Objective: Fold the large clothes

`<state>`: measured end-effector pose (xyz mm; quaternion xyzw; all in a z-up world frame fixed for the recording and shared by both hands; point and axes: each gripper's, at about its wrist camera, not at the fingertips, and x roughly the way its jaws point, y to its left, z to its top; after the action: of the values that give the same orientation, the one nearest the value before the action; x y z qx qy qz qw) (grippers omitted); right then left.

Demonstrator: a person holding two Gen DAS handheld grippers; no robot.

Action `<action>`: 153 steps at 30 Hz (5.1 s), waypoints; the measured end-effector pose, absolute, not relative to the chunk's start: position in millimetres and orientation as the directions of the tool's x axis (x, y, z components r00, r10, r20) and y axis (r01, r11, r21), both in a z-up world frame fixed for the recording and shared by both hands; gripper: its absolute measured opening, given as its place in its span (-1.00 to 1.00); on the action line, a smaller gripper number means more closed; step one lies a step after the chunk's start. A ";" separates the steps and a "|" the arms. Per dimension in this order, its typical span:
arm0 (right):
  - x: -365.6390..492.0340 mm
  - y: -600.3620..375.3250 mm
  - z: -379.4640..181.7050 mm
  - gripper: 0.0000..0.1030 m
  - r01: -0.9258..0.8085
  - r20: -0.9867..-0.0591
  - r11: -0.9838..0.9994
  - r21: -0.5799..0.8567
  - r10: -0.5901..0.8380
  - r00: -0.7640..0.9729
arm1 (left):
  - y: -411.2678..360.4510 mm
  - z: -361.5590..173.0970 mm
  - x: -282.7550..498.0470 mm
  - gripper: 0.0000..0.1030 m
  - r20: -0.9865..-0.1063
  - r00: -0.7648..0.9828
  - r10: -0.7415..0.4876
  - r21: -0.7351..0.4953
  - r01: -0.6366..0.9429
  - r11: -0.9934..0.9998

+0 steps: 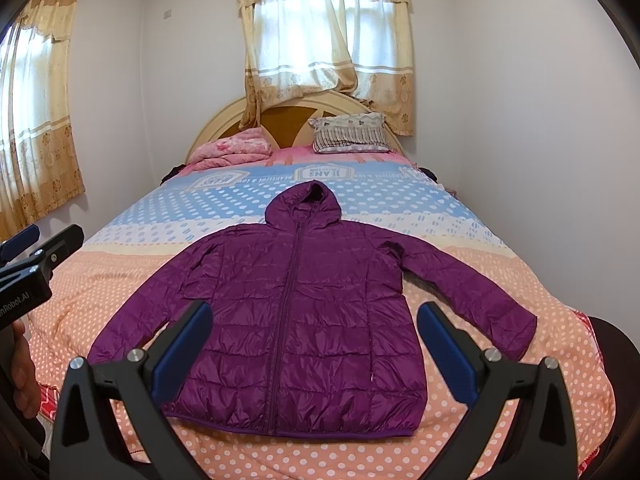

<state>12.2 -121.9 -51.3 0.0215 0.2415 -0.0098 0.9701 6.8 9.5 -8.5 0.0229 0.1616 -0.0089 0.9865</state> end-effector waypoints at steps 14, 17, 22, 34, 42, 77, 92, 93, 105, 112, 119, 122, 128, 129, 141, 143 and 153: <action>12.9 -122.4 -55.2 1.00 0.026 -0.482 0.999 0.040 -0.004 0.876 | 11.6 -11.0 7.9 0.98 -0.322 0.947 -0.010 0.042 0.025 0.999; 12.6 -121.9 -55.7 1.00 0.026 -0.483 0.999 0.041 -0.003 0.876 | 12.0 -12.6 8.1 0.98 -0.322 0.947 -0.009 0.043 0.024 0.999; 12.8 -121.8 -55.8 1.00 0.027 -0.484 0.999 0.041 -0.004 0.875 | 12.8 -12.4 8.2 0.98 -0.322 0.947 -0.010 0.042 0.025 0.999; 13.7 -122.7 -58.0 1.00 0.028 -0.490 0.999 0.044 -0.003 0.872 | 12.1 -12.1 8.2 0.98 -0.323 0.946 -0.010 0.043 0.025 0.999; 16.9 -125.0 -62.8 1.00 0.031 -0.501 0.998 0.048 -0.003 0.865 | 14.6 -21.2 8.6 0.98 -0.334 0.943 -0.009 0.045 0.025 0.999; 95.6 -413.1 -197.8 0.59 0.645 -0.783 0.745 0.170 -0.295 0.548 | -38.1 -149.2 182.4 0.98 -0.553 0.833 -0.014 0.151 0.117 0.982; 127.6 -447.8 -213.5 -0.67 0.616 -0.804 0.783 0.082 -0.313 0.505 | -12.6 -164.6 239.6 0.98 -0.579 0.812 0.080 0.216 0.058 0.975; 129.7 -446.6 -209.6 -0.71 0.607 -0.798 0.791 0.079 -0.315 0.513 | -6.2 -162.2 243.8 0.98 -0.576 0.812 0.091 0.212 0.041 0.976; 173.4 -382.7 -133.3 -0.78 0.446 -0.660 0.895 0.022 -0.322 0.679 | 41.0 -148.6 258.1 0.98 -0.557 0.819 0.138 0.159 -0.058 0.986; 228.3 -299.5 -114.0 -0.78 0.283 -0.596 0.958 -0.052 -0.257 0.761 | 62.3 -157.6 272.7 0.98 -0.568 0.804 0.173 0.159 -0.100 0.982; 274.5 -215.6 -134.3 -0.79 0.130 -0.595 0.988 -0.084 -0.155 0.789 | 86.4 -163.5 289.6 0.98 -0.574 0.792 0.209 0.155 -0.145 0.977; 291.8 -182.3 -148.1 -0.79 0.064 -0.608 0.994 -0.090 -0.106 0.787 | 95.7 -166.0 293.4 0.98 -0.577 0.787 0.220 0.155 -0.159 0.975; 314.9 -121.4 -177.3 -0.79 -0.029 -0.633 0.997 -0.074 -0.025 0.774 | 108.4 -171.3 294.1 0.98 -0.582 0.775 0.247 0.169 -0.182 0.969; 320.9 -112.0 -184.8 -0.79 -0.042 -0.637 0.997 -0.071 -0.013 0.771 | 109.3 -171.9 293.6 0.98 -0.583 0.773 0.250 0.170 -0.184 0.968; 280.5 -124.0 -185.8 0.43 -0.100 -0.607 0.994 -0.054 0.047 0.793 | 92.8 -152.4 292.8 0.98 -0.584 0.771 0.252 0.142 -0.209 0.968; 273.9 -146.7 -184.7 0.46 -0.036 -0.603 0.997 -0.062 -0.009 0.797 | 70.8 -144.9 293.1 0.98 -0.571 0.790 0.222 0.135 -0.176 0.975; 256.3 -242.4 -229.6 0.66 0.201 -0.655 0.977 -0.069 -0.196 0.729 | -54.5 -160.2 327.2 0.98 -0.664 0.747 -0.039 0.031 0.080 0.996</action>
<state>256.3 -242.4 -229.6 0.0031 0.3520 -0.1067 0.9299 327.2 -54.5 -160.2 0.0287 0.3543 -0.0318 0.9342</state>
